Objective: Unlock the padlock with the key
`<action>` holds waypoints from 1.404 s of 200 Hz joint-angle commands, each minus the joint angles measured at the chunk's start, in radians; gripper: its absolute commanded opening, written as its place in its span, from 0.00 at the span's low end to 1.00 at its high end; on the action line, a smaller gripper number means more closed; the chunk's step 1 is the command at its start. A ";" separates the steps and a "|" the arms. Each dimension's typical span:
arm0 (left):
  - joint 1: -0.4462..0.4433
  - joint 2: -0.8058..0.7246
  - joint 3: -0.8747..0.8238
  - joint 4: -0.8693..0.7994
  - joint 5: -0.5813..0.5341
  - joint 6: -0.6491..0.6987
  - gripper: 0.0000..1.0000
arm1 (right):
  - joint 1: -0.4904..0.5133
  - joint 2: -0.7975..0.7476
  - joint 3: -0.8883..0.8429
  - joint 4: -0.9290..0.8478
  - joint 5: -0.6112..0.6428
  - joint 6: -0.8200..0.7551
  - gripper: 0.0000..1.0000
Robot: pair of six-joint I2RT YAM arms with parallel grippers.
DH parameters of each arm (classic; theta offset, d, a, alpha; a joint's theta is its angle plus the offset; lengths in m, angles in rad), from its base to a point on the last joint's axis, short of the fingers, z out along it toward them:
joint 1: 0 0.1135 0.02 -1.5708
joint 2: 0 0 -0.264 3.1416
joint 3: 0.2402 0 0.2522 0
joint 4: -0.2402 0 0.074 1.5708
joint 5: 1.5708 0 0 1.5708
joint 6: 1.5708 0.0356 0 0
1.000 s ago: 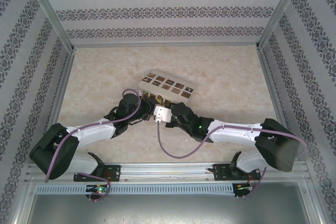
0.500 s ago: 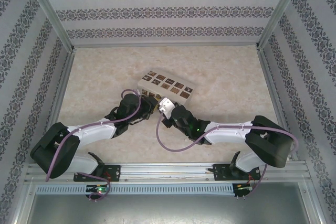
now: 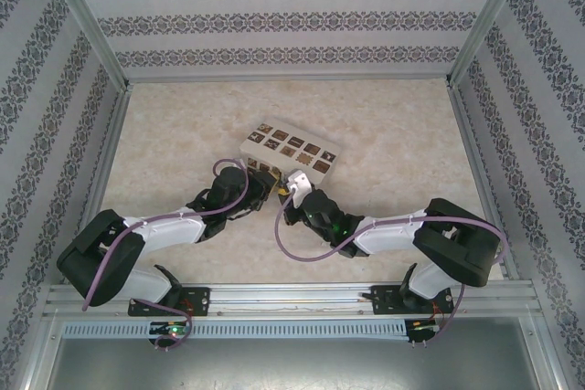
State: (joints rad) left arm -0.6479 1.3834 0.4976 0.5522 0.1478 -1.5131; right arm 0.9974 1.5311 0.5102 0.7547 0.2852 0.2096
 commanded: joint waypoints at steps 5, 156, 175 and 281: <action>-0.067 0.011 -0.018 0.079 0.120 -0.018 0.00 | -0.031 0.008 -0.002 0.208 -0.053 0.124 0.00; -0.079 0.154 -0.050 0.235 0.116 -0.049 0.00 | -0.064 0.108 -0.067 0.314 -0.062 0.249 0.00; -0.081 0.165 -0.050 0.247 0.118 -0.050 0.00 | -0.069 0.122 -0.066 0.328 -0.076 0.261 0.00; -0.096 0.147 -0.051 0.243 0.092 -0.052 0.00 | -0.116 0.064 -0.051 0.255 -0.118 0.017 0.00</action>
State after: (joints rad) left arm -0.6743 1.5539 0.4561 0.7330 0.1097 -1.5574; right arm 0.9115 1.6592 0.4294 0.9455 0.1173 0.3397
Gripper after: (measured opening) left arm 0.097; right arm 0.041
